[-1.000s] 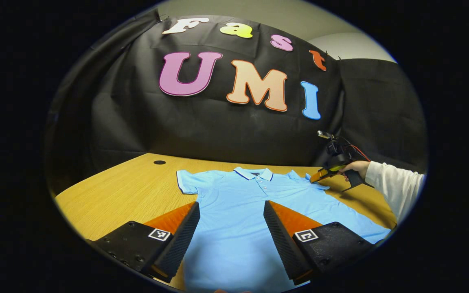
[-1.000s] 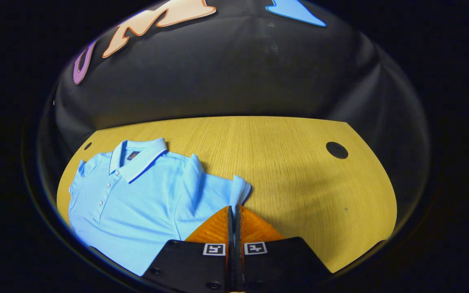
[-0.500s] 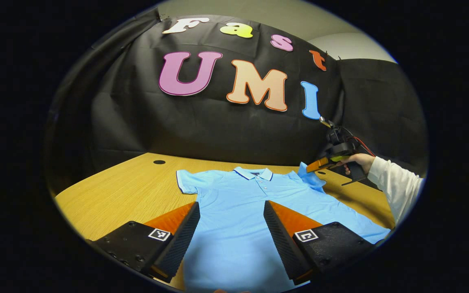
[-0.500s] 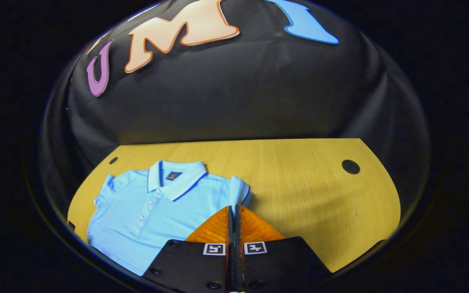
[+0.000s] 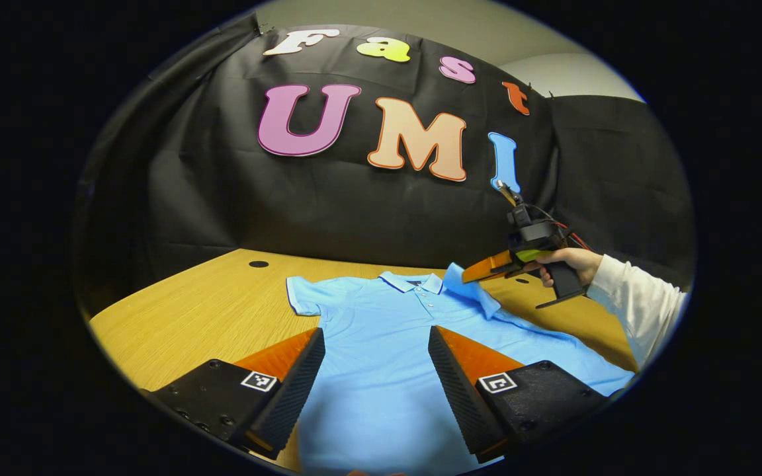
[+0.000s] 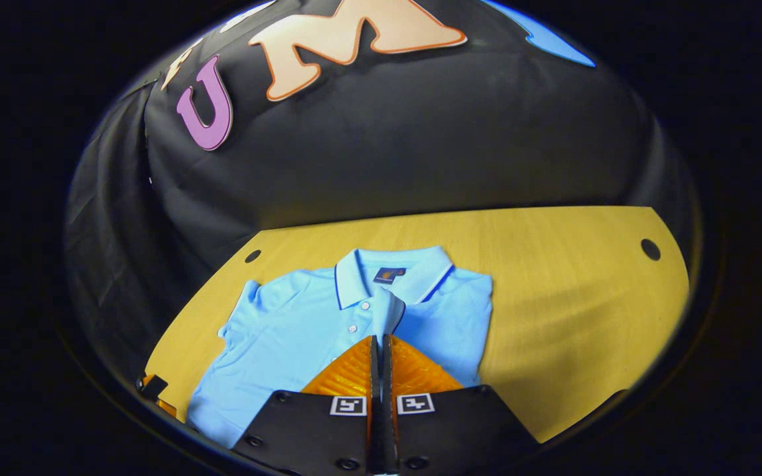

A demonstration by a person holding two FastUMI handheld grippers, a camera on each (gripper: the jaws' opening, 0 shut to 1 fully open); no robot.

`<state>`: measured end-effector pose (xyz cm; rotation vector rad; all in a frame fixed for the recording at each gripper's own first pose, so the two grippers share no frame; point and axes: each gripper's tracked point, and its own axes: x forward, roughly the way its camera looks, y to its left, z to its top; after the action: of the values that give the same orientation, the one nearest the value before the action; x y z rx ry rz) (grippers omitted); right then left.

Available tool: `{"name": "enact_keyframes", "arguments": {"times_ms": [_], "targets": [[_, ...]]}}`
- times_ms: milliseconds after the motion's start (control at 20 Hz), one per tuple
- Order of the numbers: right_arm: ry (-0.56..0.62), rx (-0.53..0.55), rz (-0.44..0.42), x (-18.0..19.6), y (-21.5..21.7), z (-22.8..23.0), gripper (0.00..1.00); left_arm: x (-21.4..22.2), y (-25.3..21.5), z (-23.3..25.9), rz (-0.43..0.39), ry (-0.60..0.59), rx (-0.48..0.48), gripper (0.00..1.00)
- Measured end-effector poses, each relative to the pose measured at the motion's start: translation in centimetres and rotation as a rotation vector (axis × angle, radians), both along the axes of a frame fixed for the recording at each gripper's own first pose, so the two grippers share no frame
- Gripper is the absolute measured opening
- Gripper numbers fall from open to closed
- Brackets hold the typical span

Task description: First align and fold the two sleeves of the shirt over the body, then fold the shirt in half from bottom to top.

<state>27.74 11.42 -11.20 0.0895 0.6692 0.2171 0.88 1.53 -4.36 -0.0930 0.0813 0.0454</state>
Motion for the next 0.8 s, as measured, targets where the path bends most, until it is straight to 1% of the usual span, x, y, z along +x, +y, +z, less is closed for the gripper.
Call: {"name": "enact_keyframes", "arguments": {"times_ms": [50, 150, 200, 250, 300, 350, 400, 450, 500, 550, 650, 700, 800], "targets": [[0.005, -0.004, 0.0, 0.2, 0.3, -0.6, 0.02, 0.0, 0.0, 0.1, 0.0, -0.001, 0.0, 0.94], [0.03, 0.034, 0.007, -0.1, 1.4, -1.0, 0.04, 0.1, 0.1, 0.2, -0.001, -0.003, 0.0, 0.94], [0.06, 0.056, 0.008, -0.7, 1.8, -1.1, 0.07, -0.1, 0.2, 0.1, 0.0, -0.004, 0.0, 0.94], [0.078, 0.08, 0.017, -1.0, 2.3, -0.9, 0.04, 0.0, 0.2, 0.1, 0.002, -0.005, 0.0, 0.94], [0.092, 0.106, 0.037, -1.7, 3.2, -0.9, 0.1, 0.0, 0.3, 0.1, 0.005, -0.006, 0.001, 0.94], [0.099, 0.125, 0.056, -2.1, 3.9, -0.6, 0.33, 0.0, 0.3, 0.2, 0.006, -0.006, 0.002, 0.94], [0.097, 0.138, 0.082, -2.7, 4.7, -0.2, 0.3, 0.1, 0.3, 0.1, 0.006, -0.008, 0.004, 0.94], [0.096, 0.142, 0.104, -3.5, 5.2, 0.2, 0.55, 0.2, 0.3, 0.3, 0.006, -0.01, 0.005, 0.94], [0.088, 0.133, 0.121, -3.9, 5.7, 0.4, 0.65, 0.3, 0.5, 0.2, 0.01, -0.008, 0.004, 0.94], [0.071, 0.13, 0.141, -4.4, 6.1, 0.7, 0.95, 0.4, 0.7, 0.3, 0.014, -0.005, 0.0, 0.94], [0.031, 0.136, 0.162, -6.0, 6.3, 2.1, 0.94, 0.7, 1.2, 0.1, 0.014, 0.016, -0.011, 0.94], [0.009, 0.143, 0.165, -6.8, 6.2, 2.8, 0.98, 1.0, 1.6, -0.2, 0.013, 0.034, -0.02, 0.94], [-0.038, 0.138, 0.161, -8.5, 5.0, 4.0, 0.98, 1.7, 2.5, -0.1, 0.006, 0.061, -0.05, 0.94]]}}
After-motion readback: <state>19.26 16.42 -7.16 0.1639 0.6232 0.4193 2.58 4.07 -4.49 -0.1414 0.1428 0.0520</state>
